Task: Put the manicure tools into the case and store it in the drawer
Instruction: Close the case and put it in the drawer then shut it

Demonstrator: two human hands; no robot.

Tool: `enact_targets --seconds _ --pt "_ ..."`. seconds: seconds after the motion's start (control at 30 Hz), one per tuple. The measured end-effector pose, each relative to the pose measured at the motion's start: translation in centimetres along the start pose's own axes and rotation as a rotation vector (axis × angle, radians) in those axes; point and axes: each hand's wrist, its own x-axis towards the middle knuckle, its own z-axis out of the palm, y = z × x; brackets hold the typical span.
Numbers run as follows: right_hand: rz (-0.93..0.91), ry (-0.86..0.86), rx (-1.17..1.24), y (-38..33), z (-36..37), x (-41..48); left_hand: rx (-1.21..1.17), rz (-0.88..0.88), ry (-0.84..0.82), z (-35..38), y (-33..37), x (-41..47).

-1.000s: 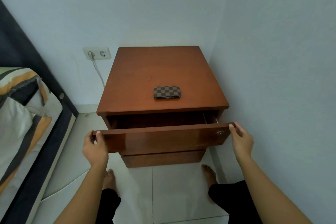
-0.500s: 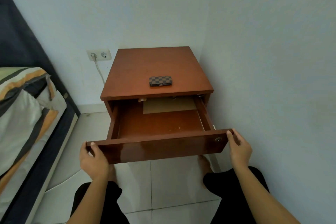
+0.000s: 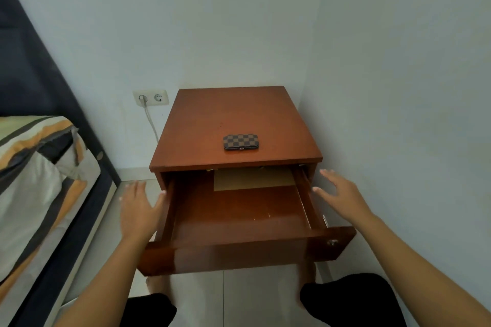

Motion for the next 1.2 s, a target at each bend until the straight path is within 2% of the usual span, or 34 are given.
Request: enact_targets --seconds 0.1,0.23,0.47,0.6,0.8,1.07,1.13,1.2 --pt "-0.182 -0.074 -0.177 -3.2 0.8 4.8 0.15 0.2 -0.108 1.3 2.2 4.2" --pt "-0.347 -0.146 -0.358 -7.8 3.2 11.1 0.253 0.294 -0.228 3.9 5.0 8.7" --pt "-0.365 -0.343 -0.416 -13.0 8.7 19.8 0.271 0.35 -0.428 8.5 7.4 13.5" --pt "-0.375 -0.488 -0.352 -13.2 11.1 21.8 0.272 0.347 -0.425 10.1 7.5 13.8" --pt "-0.372 -0.386 -0.285 -12.2 12.5 20.1 0.263 0.339 -0.386 10.0 7.5 13.3" --pt "-0.467 -0.233 -0.221 -10.9 13.6 10.3 0.237 0.316 -0.363 9.5 6.9 11.6" --pt "-0.481 -0.24 -0.238 -10.2 14.6 8.5 0.226 0.311 -0.369 9.3 6.9 11.2" --pt "-0.447 -0.327 -0.266 -9.4 15.8 7.6 0.221 0.311 -0.369 9.2 6.7 11.0"
